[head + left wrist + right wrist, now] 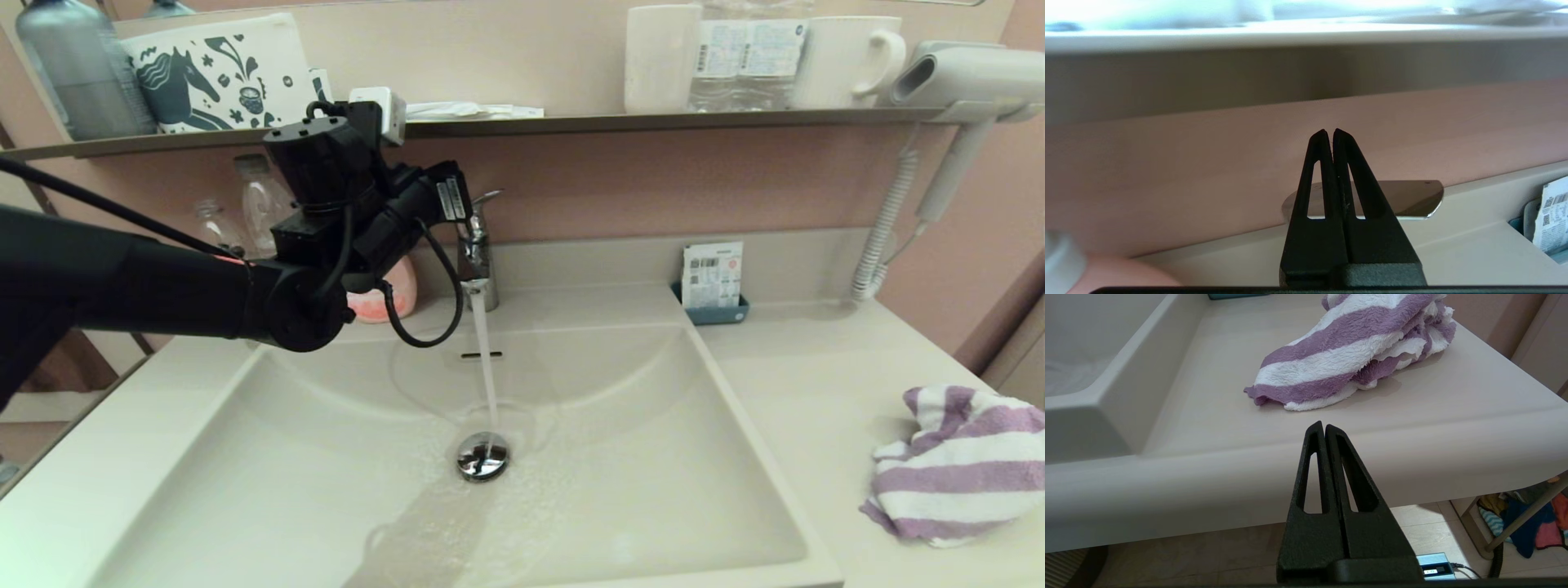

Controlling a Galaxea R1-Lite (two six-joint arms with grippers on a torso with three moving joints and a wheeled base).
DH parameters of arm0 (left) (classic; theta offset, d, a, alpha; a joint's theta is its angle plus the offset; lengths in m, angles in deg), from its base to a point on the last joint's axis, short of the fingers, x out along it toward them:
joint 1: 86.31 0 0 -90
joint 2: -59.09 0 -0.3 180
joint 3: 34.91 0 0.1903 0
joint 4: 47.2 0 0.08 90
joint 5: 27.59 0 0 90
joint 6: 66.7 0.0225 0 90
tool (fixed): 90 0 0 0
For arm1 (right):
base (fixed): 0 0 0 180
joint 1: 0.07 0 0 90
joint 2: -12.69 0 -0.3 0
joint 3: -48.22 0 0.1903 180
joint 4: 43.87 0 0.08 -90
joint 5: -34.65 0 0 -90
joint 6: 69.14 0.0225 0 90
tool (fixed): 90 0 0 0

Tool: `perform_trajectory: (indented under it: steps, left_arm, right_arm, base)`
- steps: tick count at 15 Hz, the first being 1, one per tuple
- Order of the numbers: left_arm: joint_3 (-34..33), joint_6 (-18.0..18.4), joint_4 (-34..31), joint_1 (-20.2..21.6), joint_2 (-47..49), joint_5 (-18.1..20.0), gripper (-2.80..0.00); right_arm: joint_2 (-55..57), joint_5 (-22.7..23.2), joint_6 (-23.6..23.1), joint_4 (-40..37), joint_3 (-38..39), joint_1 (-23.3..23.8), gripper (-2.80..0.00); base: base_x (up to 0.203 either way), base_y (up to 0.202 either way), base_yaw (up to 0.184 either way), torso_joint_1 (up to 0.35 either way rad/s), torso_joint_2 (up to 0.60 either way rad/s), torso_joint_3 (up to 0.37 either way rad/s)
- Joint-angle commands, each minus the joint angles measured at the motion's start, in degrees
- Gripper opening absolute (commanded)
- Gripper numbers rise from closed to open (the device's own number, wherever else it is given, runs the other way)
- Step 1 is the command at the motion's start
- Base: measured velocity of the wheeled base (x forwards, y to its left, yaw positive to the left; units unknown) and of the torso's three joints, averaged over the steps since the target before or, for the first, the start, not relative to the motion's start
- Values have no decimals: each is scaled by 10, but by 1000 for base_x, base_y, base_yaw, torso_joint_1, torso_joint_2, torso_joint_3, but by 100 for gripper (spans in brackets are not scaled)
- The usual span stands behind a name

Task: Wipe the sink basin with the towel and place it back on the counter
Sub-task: Turn off the faucet

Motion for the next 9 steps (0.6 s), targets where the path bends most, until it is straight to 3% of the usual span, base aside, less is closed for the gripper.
perform_trajectory:
  steps: [1, 9]
  left_arm:
    - [9, 1, 2, -1, 15, 5, -280]
    - [-41, 3, 21, -37, 18, 3, -280]
  right_arm:
    - [0, 0, 0, 0, 0, 0, -280]
    - [0, 0, 0, 0, 0, 0, -280]
  base:
    - [0, 0, 0, 0, 0, 0]
    - [0, 0, 0, 0, 0, 0]
